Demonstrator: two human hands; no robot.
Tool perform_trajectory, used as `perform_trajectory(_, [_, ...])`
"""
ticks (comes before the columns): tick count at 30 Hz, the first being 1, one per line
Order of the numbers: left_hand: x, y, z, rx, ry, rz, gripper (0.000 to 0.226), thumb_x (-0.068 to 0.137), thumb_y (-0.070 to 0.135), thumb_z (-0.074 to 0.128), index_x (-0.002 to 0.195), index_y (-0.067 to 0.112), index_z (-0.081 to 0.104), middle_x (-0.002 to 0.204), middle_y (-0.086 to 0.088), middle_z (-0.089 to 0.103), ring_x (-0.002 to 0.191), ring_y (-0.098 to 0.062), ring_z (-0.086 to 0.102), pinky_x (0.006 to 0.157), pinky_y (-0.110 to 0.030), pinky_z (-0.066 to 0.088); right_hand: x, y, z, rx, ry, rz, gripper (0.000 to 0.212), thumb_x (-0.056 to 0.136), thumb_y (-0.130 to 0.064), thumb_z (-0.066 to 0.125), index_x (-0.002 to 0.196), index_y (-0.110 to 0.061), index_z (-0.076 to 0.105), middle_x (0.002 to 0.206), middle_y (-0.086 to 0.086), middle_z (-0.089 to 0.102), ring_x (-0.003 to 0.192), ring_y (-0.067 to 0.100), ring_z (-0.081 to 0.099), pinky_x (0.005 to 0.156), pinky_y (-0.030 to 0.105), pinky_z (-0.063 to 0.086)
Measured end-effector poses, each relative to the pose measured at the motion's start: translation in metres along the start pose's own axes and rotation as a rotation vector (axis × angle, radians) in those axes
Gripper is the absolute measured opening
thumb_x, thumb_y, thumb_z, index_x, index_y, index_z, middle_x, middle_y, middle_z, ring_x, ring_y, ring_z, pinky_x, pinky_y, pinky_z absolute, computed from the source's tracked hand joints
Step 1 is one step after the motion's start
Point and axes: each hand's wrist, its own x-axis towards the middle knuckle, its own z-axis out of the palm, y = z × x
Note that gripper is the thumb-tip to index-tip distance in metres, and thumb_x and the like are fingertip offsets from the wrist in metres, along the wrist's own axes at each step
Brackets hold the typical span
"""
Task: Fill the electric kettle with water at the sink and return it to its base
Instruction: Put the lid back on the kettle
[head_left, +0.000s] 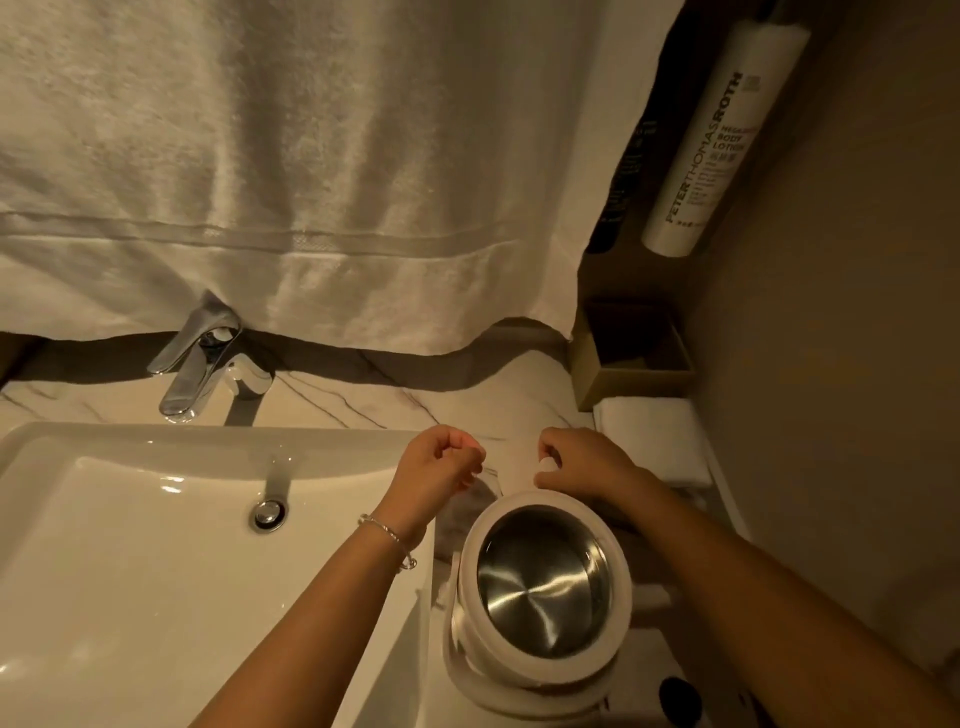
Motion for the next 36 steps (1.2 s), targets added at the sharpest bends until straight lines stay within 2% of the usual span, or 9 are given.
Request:
perform_trajectory(4, [0.0, 0.014, 0.003, 0.075, -0.052, 0.032, 0.009, 0.085, 0.006, 0.052, 0.08, 0.007, 0.059, 0.07, -0.003, 0.059, 0.062, -0.011, 0.053, 0.058, -0.018, 0.047, -0.01, 0.003, 0.0, -0.014, 0.001, 0.01, 0.015, 0.077, -0.031, 0.059, 0.086, -0.024, 0.05, 0.073, -0.004, 0.051, 0.066, 0.014, 0.05, 0.057, 0.023, 0.038])
perform_trajectory(9, [0.0, 0.05, 0.003, 0.19, -0.131, 0.151, 0.009, 0.085, 0.007, 0.053, 0.079, 0.012, 0.057, 0.073, -0.002, 0.06, 0.063, -0.011, 0.054, 0.061, -0.018, 0.046, -0.025, -0.011, -0.046, 0.097, 0.257, -0.032, 0.013, 0.078, -0.031, 0.059, 0.084, -0.029, 0.048, 0.079, -0.004, 0.056, 0.073, 0.016, 0.056, 0.061, 0.024, 0.047])
perform_trajectory(15, [-0.024, 0.124, 0.002, 0.314, -0.141, 0.481, 0.005, 0.085, 0.013, 0.058, 0.089, 0.016, 0.058, 0.085, -0.001, 0.065, 0.076, -0.007, 0.062, 0.067, -0.014, 0.052, -0.078, -0.053, -0.141, 0.184, 0.589, -0.162, 0.021, 0.078, -0.034, 0.065, 0.09, -0.033, 0.048, 0.078, -0.019, 0.05, 0.071, 0.004, 0.053, 0.058, 0.017, 0.041])
perform_trajectory(18, [-0.042, 0.149, -0.003, 0.453, -0.139, 0.632, 0.017, 0.084, 0.019, 0.061, 0.1, 0.015, 0.057, 0.088, 0.003, 0.066, 0.077, -0.003, 0.065, 0.07, -0.016, 0.052, -0.115, -0.071, -0.159, 0.159, 0.651, -0.246, 0.021, 0.078, -0.034, 0.066, 0.091, -0.028, 0.05, 0.078, -0.017, 0.052, 0.07, 0.005, 0.053, 0.059, 0.015, 0.042])
perform_trajectory(21, [-0.058, 0.148, -0.007, 0.627, -0.125, 0.675, 0.019, 0.083, 0.025, 0.062, 0.098, 0.015, 0.059, 0.084, -0.001, 0.068, 0.075, -0.011, 0.065, 0.068, -0.023, 0.051, -0.141, -0.081, -0.148, 0.157, 0.625, -0.267, 0.019, 0.076, -0.032, 0.067, 0.087, -0.025, 0.054, 0.073, -0.016, 0.053, 0.066, 0.003, 0.053, 0.055, 0.016, 0.04])
perform_trajectory(25, [-0.067, 0.111, -0.009, 0.701, -0.127, 0.562, 0.016, 0.081, 0.029, 0.064, 0.092, 0.02, 0.057, 0.083, -0.003, 0.067, 0.074, -0.014, 0.064, 0.068, -0.027, 0.055, -0.156, -0.08, -0.105, 0.196, 0.428, -0.192, 0.017, 0.077, -0.034, 0.066, 0.086, -0.029, 0.053, 0.075, -0.014, 0.053, 0.068, 0.004, 0.053, 0.054, 0.019, 0.039])
perform_trajectory(29, [-0.069, 0.062, -0.013, 0.71, -0.168, 0.451, 0.014, 0.081, 0.03, 0.064, 0.088, 0.029, 0.053, 0.066, 0.002, 0.062, 0.049, 0.003, 0.054, 0.046, -0.011, 0.043, -0.163, -0.077, -0.062, 0.225, 0.313, -0.17, 0.018, 0.079, -0.034, 0.064, 0.091, -0.027, 0.052, 0.085, -0.008, 0.058, 0.079, 0.008, 0.056, 0.065, 0.022, 0.048])
perform_trajectory(31, [-0.069, 0.041, -0.014, 0.704, -0.14, 0.425, 0.014, 0.081, 0.031, 0.064, 0.087, 0.032, 0.052, 0.062, 0.002, 0.061, 0.046, 0.002, 0.052, 0.047, -0.014, 0.044, -0.162, -0.079, -0.046, 0.217, 0.283, -0.171, 0.016, 0.081, -0.035, 0.062, 0.09, -0.027, 0.051, 0.083, -0.007, 0.056, 0.077, 0.01, 0.054, 0.065, 0.022, 0.045])
perform_trajectory(36, [-0.072, 0.009, -0.015, 0.676, -0.104, 0.333, 0.016, 0.081, 0.031, 0.065, 0.091, 0.025, 0.055, 0.068, -0.003, 0.065, 0.057, -0.012, 0.057, 0.06, -0.027, 0.052, -0.157, -0.077, -0.021, 0.211, 0.227, -0.153, 0.015, 0.083, -0.036, 0.059, 0.09, -0.028, 0.048, 0.08, -0.008, 0.053, 0.071, 0.008, 0.049, 0.062, 0.021, 0.04])
